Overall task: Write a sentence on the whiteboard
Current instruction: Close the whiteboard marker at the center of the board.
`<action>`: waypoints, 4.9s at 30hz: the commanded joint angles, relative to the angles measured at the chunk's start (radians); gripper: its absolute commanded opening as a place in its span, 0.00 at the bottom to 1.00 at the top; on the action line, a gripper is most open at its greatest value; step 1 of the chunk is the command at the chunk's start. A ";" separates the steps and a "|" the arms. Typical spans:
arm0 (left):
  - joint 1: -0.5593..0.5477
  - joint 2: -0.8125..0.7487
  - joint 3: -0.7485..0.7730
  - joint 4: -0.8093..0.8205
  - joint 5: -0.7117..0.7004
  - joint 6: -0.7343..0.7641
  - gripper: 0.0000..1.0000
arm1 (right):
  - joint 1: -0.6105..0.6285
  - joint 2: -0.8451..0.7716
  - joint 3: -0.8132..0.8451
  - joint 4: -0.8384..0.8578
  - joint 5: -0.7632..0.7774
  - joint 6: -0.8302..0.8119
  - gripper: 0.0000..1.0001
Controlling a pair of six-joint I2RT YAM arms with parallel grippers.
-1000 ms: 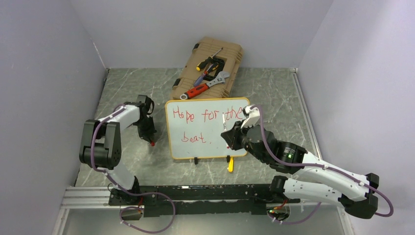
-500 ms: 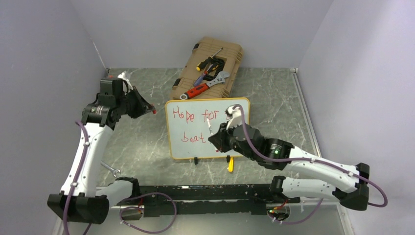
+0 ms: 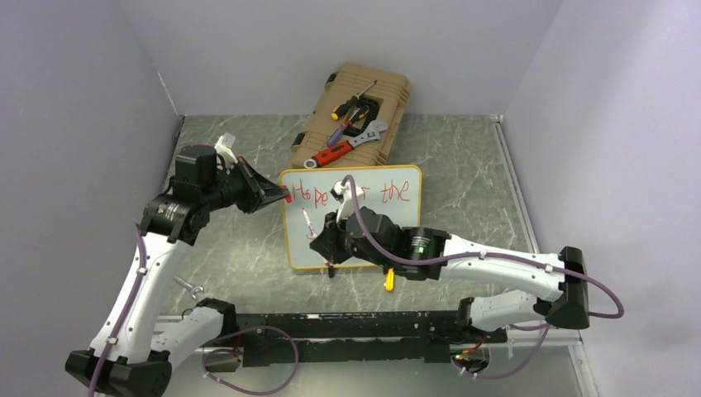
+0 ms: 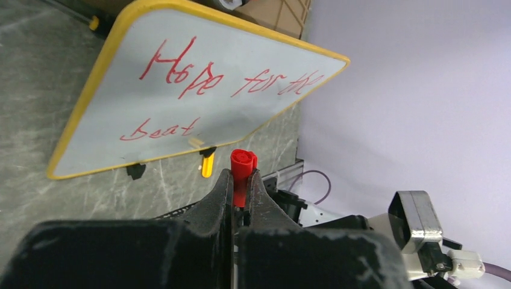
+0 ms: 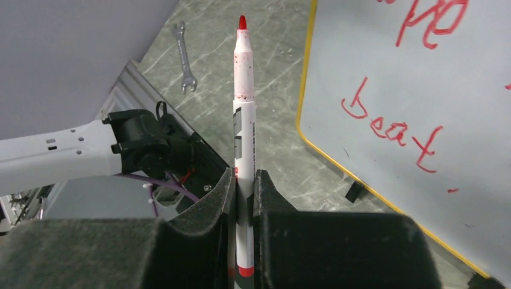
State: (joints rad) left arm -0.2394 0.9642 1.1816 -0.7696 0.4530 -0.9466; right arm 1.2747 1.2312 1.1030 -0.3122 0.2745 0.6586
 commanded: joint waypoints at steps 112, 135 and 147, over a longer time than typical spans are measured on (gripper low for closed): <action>-0.109 -0.160 -0.201 0.234 0.113 -0.003 0.00 | -0.060 0.100 0.246 -0.066 0.113 0.039 0.00; -0.110 -0.200 -0.263 0.261 0.182 0.028 0.00 | -0.174 0.123 0.269 0.010 0.098 0.003 0.00; -0.112 -0.188 -0.270 0.317 0.243 0.053 0.00 | -0.232 0.149 0.274 0.058 0.035 0.008 0.00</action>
State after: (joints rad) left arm -0.3325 0.7902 0.9161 -0.3614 0.4992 -0.9474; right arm 1.1397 1.3712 1.3132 -0.4133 0.1322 0.6533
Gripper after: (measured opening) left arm 0.036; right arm 0.110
